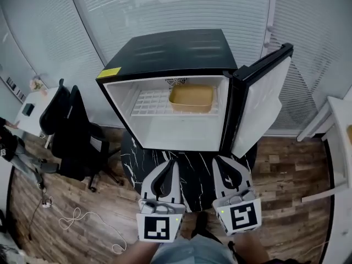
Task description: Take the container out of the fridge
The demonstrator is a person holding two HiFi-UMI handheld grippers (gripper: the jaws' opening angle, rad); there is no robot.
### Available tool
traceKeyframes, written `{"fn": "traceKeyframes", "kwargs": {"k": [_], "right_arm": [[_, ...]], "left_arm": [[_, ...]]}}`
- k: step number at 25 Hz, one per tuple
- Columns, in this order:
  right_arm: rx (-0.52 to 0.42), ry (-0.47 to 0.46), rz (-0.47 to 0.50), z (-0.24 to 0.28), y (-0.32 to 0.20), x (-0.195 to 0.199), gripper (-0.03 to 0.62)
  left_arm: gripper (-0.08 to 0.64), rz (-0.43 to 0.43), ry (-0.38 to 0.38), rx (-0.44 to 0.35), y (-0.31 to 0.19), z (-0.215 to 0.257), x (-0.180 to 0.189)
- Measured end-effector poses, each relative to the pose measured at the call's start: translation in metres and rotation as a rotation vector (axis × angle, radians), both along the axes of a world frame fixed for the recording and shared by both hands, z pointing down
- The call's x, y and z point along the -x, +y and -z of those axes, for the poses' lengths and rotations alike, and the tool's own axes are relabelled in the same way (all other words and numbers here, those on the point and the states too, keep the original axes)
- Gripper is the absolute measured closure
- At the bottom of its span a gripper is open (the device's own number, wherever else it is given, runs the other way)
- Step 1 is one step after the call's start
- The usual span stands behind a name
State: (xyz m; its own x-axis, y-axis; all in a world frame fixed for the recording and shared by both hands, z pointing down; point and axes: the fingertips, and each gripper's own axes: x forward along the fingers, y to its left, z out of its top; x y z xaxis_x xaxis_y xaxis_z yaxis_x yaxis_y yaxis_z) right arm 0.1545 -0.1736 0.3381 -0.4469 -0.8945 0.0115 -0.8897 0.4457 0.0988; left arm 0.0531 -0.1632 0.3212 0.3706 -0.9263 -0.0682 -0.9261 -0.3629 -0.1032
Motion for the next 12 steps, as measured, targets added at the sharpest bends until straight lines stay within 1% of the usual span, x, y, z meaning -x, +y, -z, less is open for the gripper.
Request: {"fn": "traceKeyframes", "kwargs": {"k": [3,6,12], "right_arm": [[-0.016,0.008,0.041,0.007,-0.019,0.003,0.580],[-0.030,0.011,0.075,0.013,-0.034,0.007,0.580],[-0.061,0.046,0.108,0.020,-0.058,0.015,0.580]], "left_arm": [[0.546,0.029,0.001,-0.004,-0.016,0.004,-0.003],[0.546,0.063,-0.007,0.001,-0.028,0.004,0.003],[0.546,0.113,0.004,-0.004,-0.046,0.005,0.014]]}}
